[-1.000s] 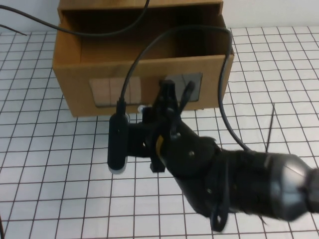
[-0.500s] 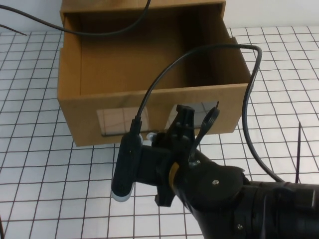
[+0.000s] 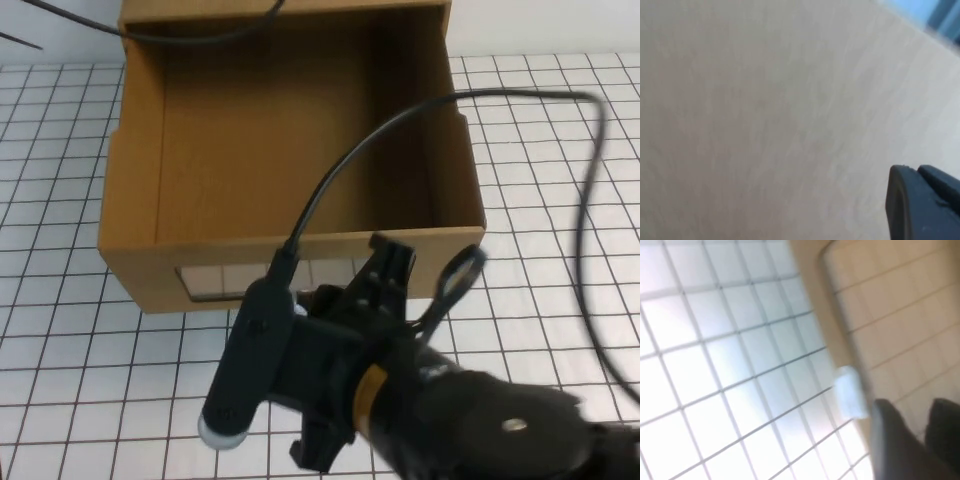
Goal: Open the shoe box
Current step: 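Pull the top drawer of the cardboard box fully open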
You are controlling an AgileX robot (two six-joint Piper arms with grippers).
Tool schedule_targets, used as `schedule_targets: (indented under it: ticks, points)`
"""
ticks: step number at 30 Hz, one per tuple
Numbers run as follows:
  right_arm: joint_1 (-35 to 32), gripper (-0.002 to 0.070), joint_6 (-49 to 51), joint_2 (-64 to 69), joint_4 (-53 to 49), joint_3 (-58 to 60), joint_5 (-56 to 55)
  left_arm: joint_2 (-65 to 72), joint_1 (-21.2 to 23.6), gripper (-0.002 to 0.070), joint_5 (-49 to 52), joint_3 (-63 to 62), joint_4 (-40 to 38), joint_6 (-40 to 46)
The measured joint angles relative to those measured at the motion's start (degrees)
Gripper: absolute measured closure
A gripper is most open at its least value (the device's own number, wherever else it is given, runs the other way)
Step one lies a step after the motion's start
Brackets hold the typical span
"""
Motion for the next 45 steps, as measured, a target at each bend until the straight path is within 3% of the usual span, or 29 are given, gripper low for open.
schedule_targets:
  ticks: [4,9,14,19,25,29,37,45]
  points:
    - [0.03,0.065,0.81,-4.37,0.61,-2.86,4.77,-1.45,0.0,0.0679,0.41,-5.58,0.54,-1.99]
    - [-5.48,0.0682,0.8,-7.73,1.73,-9.37,8.78,-7.26,0.0,0.0679,0.8,-5.12,5.01,-3.12]
    - [-19.61,0.0687,-3.78,-8.52,10.08,-14.66,9.03,-15.41,0.0,0.0679,0.92,0.64,10.91,-3.89]
    - [-37.61,0.0687,-10.71,-9.7,26.03,-15.6,3.16,-24.7,0.0,0.0679,1.05,10.79,14.35,-3.52]
    - [-55.98,0.0688,-25.24,-12.35,49.43,-12.02,-1.37,-39.1,0.0,0.0679,-5.55,31.87,16.54,-0.56]
    - [-62.41,0.0688,-33.11,-16.81,62.15,-4.21,-6.29,-51.48,0.0,0.0679,-16.75,51.38,17.32,2.64]
    - [-64.37,0.069,-35.84,-31.23,70.06,16.14,-22.1,-80.51,0.0,0.0679,-49.23,92.4,13.45,5.04]
    - [-64.42,0.0689,-35.95,-46.37,72.35,32.97,-34.61,-106.61,0.0,0.0679,-61.81,121.47,12.09,7.59]
